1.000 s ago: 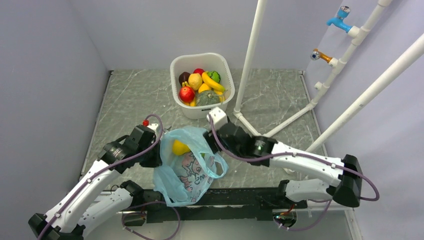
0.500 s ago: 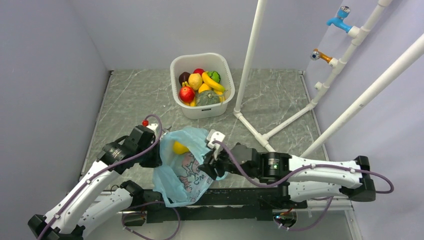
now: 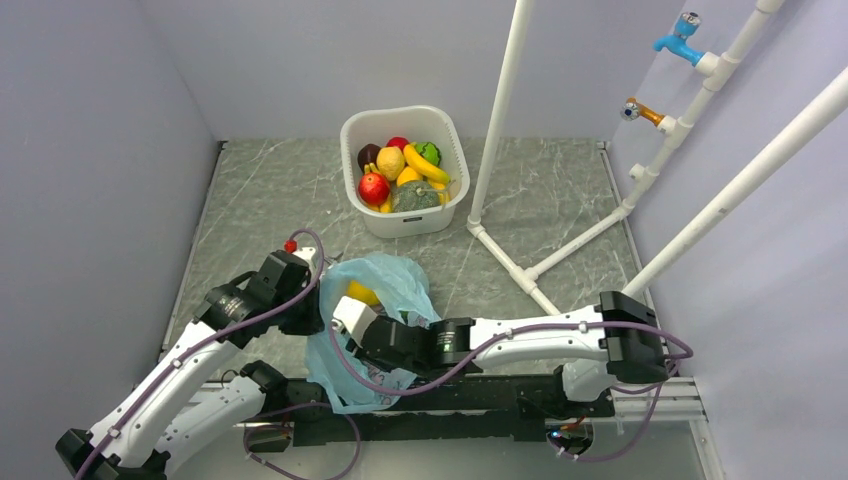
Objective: Take the fake fruits out of the plastic bag
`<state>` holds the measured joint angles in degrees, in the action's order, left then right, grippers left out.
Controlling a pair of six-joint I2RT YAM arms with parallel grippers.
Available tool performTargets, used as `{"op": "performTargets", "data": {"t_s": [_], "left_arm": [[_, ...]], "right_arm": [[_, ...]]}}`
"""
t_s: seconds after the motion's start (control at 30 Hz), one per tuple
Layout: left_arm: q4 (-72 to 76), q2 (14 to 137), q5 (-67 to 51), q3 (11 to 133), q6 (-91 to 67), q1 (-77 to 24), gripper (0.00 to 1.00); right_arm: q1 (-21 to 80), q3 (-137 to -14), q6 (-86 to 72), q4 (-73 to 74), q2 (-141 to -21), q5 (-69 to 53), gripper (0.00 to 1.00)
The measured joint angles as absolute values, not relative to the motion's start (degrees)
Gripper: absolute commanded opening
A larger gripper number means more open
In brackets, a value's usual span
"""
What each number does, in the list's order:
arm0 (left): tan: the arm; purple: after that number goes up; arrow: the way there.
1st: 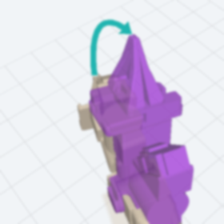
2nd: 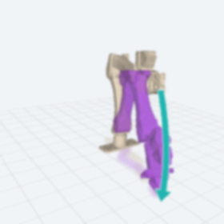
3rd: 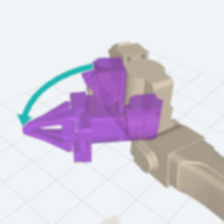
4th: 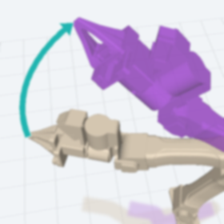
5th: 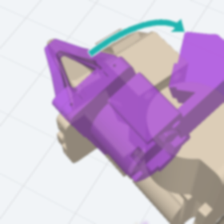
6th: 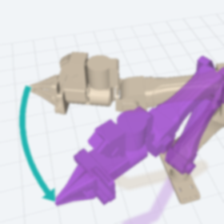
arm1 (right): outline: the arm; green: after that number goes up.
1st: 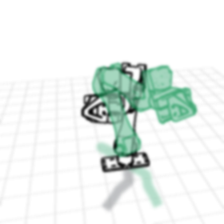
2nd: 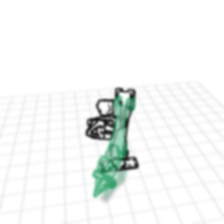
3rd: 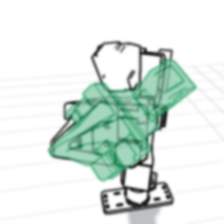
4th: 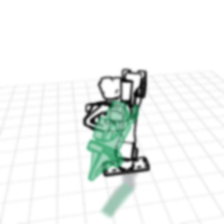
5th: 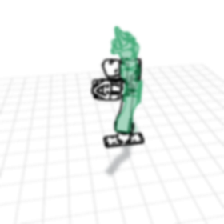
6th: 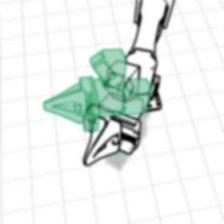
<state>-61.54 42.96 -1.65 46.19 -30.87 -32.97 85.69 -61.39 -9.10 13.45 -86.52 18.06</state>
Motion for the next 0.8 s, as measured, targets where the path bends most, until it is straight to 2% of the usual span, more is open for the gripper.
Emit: {"op": "performTargets", "data": {"t_s": [0.23,0.43,0.53,0.63,0.8], "left_arm": [[-61.54,43.13,-1.65,46.19,-30.87,-32.97,0.0],[-62.43,43.33,0.38,45.87,-30.41,-32.58,0.0],[-62.87,43.33,1.98,45.8,-30.44,-32.29,0.0],[-62.76,43.38,3.22,45.76,-30.48,-32.1,0.0],[-61.58,43.66,4.91,45.74,-30.65,-32.01,0.0]], "right_arm": [[85.3,-64.25,-9.02,16.51,-95.68,27.38,0.29],[85.12,-69.06,-9.19,20.93,-103.44,33.82,0.39],[84.97,-71.05,-9.02,23.42,-104.6,36.62,0.46],[84.79,-72.05,-8.6,24.84,-105.25,38.46,0.6],[83.99,-72.82,-7.49,26.02,-105.56,39.53,0.73]]}}
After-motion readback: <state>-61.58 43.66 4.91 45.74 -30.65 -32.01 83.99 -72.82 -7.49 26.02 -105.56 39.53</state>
